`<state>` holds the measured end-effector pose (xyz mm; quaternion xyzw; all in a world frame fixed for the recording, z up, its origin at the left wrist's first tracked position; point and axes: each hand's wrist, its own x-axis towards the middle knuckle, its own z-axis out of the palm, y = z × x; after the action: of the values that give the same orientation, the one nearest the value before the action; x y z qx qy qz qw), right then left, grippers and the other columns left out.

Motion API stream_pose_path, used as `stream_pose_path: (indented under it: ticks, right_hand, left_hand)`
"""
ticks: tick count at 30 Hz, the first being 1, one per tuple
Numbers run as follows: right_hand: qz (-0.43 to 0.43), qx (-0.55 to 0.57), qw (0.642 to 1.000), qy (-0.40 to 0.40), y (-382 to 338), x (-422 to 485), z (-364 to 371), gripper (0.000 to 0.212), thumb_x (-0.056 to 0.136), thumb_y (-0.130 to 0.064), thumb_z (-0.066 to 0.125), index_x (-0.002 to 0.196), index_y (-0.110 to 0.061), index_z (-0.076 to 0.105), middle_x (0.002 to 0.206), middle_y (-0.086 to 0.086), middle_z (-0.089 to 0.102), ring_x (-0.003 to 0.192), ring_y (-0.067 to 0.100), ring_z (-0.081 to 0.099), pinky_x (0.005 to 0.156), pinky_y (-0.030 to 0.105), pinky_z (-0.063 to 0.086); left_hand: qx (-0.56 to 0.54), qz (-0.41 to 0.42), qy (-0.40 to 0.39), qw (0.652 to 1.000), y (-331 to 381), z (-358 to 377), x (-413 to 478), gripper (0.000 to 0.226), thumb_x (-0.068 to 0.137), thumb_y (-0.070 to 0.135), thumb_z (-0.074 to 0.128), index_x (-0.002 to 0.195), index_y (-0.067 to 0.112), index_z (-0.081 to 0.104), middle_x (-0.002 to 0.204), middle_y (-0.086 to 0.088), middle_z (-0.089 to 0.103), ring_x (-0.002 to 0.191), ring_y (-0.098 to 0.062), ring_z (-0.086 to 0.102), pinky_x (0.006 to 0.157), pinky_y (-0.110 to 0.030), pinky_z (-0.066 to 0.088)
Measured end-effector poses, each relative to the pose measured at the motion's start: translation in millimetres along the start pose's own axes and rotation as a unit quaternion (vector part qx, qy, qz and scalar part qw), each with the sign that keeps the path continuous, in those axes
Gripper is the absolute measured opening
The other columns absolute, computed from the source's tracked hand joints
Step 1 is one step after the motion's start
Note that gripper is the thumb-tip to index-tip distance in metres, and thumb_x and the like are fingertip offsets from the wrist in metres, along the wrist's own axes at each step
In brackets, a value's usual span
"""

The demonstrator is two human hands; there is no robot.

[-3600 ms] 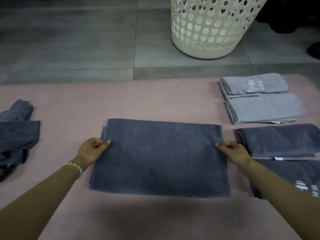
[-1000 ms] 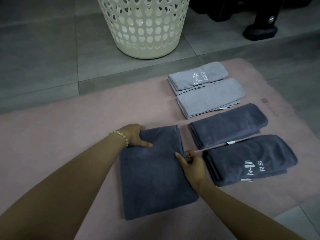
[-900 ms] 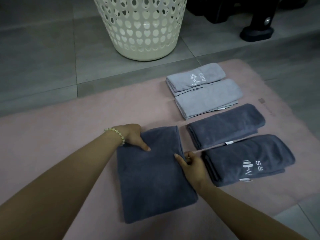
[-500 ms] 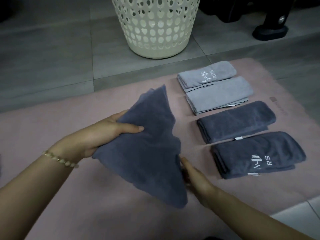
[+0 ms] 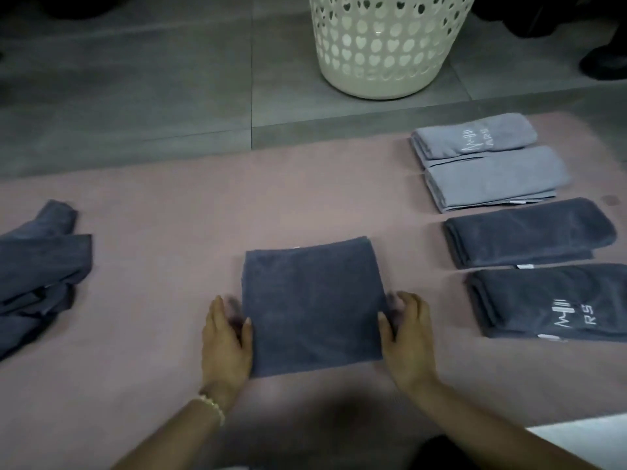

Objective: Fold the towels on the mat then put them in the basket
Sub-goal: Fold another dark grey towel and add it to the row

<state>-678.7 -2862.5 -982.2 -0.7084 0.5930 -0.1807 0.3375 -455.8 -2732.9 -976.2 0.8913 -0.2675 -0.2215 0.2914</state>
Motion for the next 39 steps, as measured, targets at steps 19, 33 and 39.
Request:
stream_pose_path:
  ticks: [19, 33, 39]
  right_hand:
    - [-0.408, -0.308, 0.833, -0.213, 42, 20, 3, 0.078, 0.089, -0.057, 0.037, 0.151, -0.016, 0.012, 0.154, 0.000, 0.025, 0.146, 0.009, 0.009, 0.118, 0.030, 0.009]
    - [-0.093, -0.098, 0.836, -0.532, -33, 46, -48, 0.024, 0.090, -0.039, 0.058, 0.084, -0.017, 0.067, 0.081, -0.009, 0.063, 0.073, -0.001, 0.055, 0.071, 0.014, 0.042]
    - [0.114, 0.104, 0.861, -0.485, -43, 72, -42, 0.023, 0.082, -0.025, 0.069, 0.100, -0.010, 0.072, 0.093, -0.002, 0.074, 0.088, 0.010, 0.068, 0.074, 0.018, 0.052]
  left_hand:
    - [0.362, 0.404, -0.082, 0.836, -37, 42, -7, 0.099, 0.078, 0.053, 0.053, 0.151, 0.019, -0.003, 0.148, 0.000, 0.032, 0.141, -0.022, 0.020, 0.113, -0.039, 0.008]
    - [0.133, 0.173, -0.487, 0.846, 51, -48, 35, 0.034, 0.092, 0.044, 0.050, 0.066, 0.022, 0.051, 0.063, 0.014, 0.048, 0.057, 0.001, 0.042, 0.059, -0.013, 0.034]
    - [-0.194, -0.033, -0.431, 0.880, 7, -65, 42, 0.081, 0.054, 0.082, 0.063, 0.108, 0.022, 0.067, 0.110, 0.014, 0.069, 0.105, 0.002, 0.061, 0.093, -0.018, 0.042]
